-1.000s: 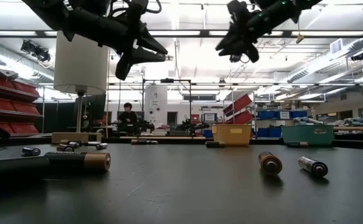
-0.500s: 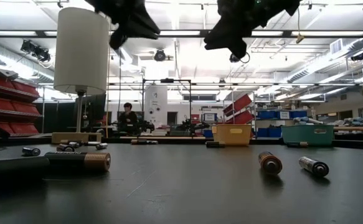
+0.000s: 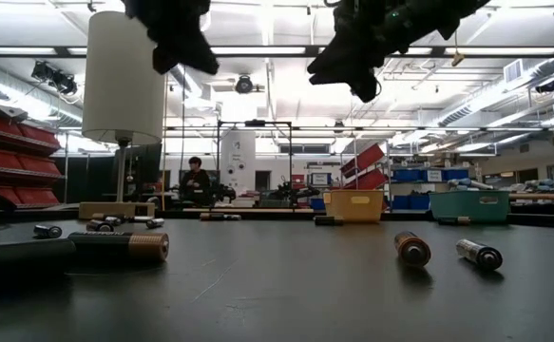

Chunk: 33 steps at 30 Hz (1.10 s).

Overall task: Sort batteries
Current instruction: Put the silver battery into the blue bin

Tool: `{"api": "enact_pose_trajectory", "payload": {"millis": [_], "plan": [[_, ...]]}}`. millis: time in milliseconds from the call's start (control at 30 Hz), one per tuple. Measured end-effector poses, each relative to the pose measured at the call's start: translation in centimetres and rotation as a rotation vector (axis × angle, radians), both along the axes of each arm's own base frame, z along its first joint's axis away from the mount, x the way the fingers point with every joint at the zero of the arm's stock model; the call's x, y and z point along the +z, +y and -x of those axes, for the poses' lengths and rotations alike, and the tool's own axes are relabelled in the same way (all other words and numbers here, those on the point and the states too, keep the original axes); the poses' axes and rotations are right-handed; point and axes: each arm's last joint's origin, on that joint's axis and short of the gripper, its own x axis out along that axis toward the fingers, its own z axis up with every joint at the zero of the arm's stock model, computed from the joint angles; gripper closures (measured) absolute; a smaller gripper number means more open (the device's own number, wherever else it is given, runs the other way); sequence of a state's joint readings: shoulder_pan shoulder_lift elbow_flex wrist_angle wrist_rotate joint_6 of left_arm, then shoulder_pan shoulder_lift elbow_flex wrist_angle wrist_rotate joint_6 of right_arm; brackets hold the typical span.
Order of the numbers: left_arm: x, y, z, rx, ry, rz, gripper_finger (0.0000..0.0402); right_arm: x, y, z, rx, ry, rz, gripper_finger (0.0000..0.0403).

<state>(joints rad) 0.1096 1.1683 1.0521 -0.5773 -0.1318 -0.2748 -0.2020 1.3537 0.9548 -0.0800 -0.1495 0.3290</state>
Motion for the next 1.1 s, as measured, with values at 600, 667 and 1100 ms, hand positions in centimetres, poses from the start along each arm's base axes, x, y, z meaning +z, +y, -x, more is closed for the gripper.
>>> {"api": "enact_pose_trajectory", "payload": {"millis": [600,667,1100], "plan": [[-5.4,-2.6,0.8,-0.158,0.160,0.024,0.0324,-3.2,10.7,1.9,0.463,0.319,-0.039,0.0288],[-5.4,-2.6,0.8,-0.158,0.155,0.018,0.0324,-3.2,12.5,2.2,0.528,0.311,0.005,0.0280],[-4.3,-2.5,-0.2,-0.295,0.007,0.046,0.0324,-7.3,18.8,0.5,0.519,0.347,-0.054,0.0212]]}}
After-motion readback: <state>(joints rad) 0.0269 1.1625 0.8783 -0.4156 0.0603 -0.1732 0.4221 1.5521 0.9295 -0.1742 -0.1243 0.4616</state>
